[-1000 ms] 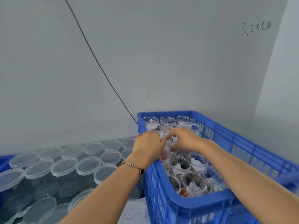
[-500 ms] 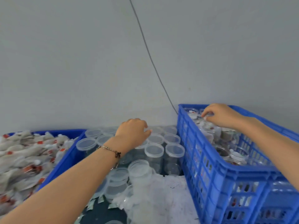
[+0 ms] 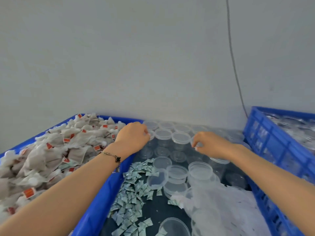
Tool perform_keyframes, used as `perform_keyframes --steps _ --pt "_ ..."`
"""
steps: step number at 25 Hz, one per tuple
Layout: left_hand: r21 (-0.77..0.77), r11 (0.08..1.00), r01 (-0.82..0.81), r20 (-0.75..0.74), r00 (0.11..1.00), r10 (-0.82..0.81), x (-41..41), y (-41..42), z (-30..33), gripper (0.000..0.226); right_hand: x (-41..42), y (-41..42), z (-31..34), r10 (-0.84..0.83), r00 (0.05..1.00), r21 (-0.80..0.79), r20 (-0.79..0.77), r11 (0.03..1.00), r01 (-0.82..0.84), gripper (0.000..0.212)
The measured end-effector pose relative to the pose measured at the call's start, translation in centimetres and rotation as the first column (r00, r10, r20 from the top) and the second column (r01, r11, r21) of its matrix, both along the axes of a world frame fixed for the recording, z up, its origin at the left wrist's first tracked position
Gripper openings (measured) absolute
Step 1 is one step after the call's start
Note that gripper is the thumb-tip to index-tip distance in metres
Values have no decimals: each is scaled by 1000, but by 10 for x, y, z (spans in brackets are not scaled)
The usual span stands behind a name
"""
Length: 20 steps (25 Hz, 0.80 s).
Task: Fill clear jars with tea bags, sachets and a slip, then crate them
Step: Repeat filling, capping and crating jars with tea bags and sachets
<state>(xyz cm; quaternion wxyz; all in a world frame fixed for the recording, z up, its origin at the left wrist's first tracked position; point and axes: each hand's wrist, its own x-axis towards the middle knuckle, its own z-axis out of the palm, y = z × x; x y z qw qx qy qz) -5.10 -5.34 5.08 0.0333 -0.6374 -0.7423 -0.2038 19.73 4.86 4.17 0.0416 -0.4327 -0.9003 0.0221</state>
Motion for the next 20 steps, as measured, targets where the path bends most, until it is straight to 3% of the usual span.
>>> perform_keyframes --steps 4,8,12,15,20 --pt "-147 986 -76 -36 997 72 -41 25 -37 34 -62 17 -39 110 994 -104 12 989 -108 26" --pt "-231 967 -107 -20 994 105 -58 63 -58 58 -126 44 -48 94 994 36 61 995 -97 37" --pt "-285 958 -22 -104 995 -8 -72 100 -72 77 -184 69 -55 76 997 122 16 990 -77 72" --pt "-332 943 8 -114 992 -48 -79 123 -83 98 -211 85 -68 36 994 121 104 991 -48 103" --pt "-332 943 -33 -169 985 -25 -85 149 -97 117 -225 109 -87 -10 998 63 69 998 5 100"
